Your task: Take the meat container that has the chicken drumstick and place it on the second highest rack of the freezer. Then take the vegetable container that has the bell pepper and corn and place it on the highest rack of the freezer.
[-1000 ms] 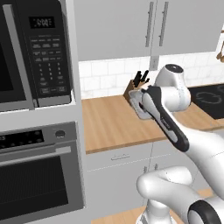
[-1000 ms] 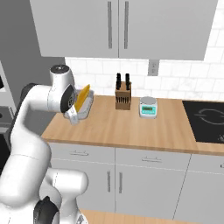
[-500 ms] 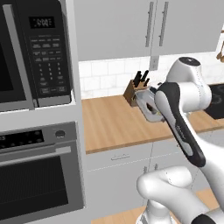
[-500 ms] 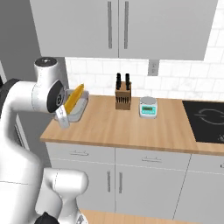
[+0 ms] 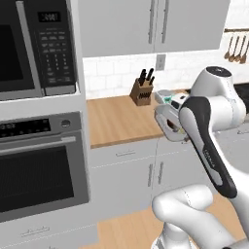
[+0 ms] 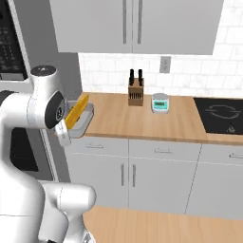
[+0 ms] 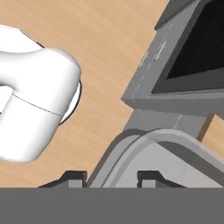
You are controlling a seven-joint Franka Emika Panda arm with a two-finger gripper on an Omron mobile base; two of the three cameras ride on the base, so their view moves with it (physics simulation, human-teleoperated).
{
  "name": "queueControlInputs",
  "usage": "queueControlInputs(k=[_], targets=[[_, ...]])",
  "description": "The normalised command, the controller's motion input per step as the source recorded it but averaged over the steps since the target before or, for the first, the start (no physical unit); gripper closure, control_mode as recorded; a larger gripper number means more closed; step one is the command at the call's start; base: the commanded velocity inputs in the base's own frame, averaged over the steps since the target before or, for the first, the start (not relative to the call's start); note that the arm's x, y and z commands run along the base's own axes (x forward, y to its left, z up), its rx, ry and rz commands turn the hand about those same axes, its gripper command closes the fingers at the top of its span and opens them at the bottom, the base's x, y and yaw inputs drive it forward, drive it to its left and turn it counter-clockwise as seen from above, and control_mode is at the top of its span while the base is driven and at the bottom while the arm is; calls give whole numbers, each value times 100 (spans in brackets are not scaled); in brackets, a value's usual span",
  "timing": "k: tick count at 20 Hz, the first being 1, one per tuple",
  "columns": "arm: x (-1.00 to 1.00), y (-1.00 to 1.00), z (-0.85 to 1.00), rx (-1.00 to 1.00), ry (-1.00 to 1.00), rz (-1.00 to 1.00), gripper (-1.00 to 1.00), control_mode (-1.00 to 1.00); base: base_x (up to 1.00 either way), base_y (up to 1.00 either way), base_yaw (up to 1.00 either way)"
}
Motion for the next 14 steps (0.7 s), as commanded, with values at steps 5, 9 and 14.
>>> queueControlInputs(k=[5, 9, 14], targets=[[0, 0, 0, 0, 0, 0, 100, 100, -100, 97, 0], [0, 0, 0, 0, 0, 0, 100, 100, -92, 100, 5], [0, 0, 0, 0, 0, 0, 100, 100, -49, 100, 5]])
